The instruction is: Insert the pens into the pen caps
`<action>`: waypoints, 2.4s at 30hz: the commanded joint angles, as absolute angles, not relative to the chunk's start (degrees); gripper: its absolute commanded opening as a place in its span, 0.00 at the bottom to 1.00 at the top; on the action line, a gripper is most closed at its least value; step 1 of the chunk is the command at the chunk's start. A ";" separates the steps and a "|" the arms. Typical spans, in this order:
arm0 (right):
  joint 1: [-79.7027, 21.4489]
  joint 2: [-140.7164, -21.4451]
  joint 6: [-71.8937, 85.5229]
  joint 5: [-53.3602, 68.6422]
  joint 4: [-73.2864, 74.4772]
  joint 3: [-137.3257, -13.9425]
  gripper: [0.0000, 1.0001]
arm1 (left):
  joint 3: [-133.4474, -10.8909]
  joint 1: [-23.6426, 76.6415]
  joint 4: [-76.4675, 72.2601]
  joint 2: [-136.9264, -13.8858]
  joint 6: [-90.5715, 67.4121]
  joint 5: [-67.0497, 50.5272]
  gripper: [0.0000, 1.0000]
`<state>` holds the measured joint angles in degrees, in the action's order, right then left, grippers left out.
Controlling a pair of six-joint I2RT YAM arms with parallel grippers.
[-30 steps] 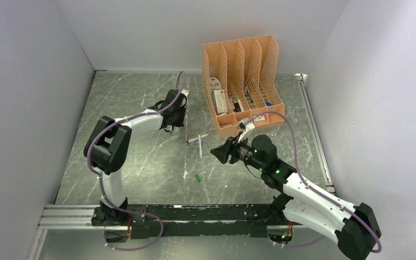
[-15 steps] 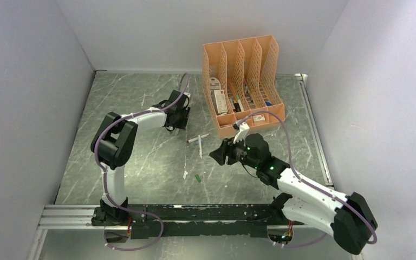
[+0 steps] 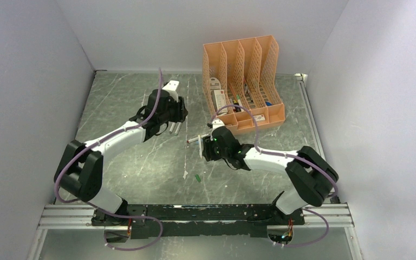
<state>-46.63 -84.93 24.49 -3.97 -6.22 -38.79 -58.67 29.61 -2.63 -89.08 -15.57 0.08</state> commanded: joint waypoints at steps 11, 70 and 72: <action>-50.32 -97.36 21.00 -10.82 -6.60 -47.49 0.43 | -50.20 28.21 -8.71 -84.15 -23.30 3.08 0.56; -52.85 -65.84 17.74 -18.60 -11.79 -41.49 0.47 | -45.72 25.04 -44.48 -89.23 -40.98 -49.85 0.07; -52.73 -62.27 22.92 -21.16 -12.63 -39.78 0.52 | -43.44 25.09 -48.67 -86.98 -38.67 -45.59 0.07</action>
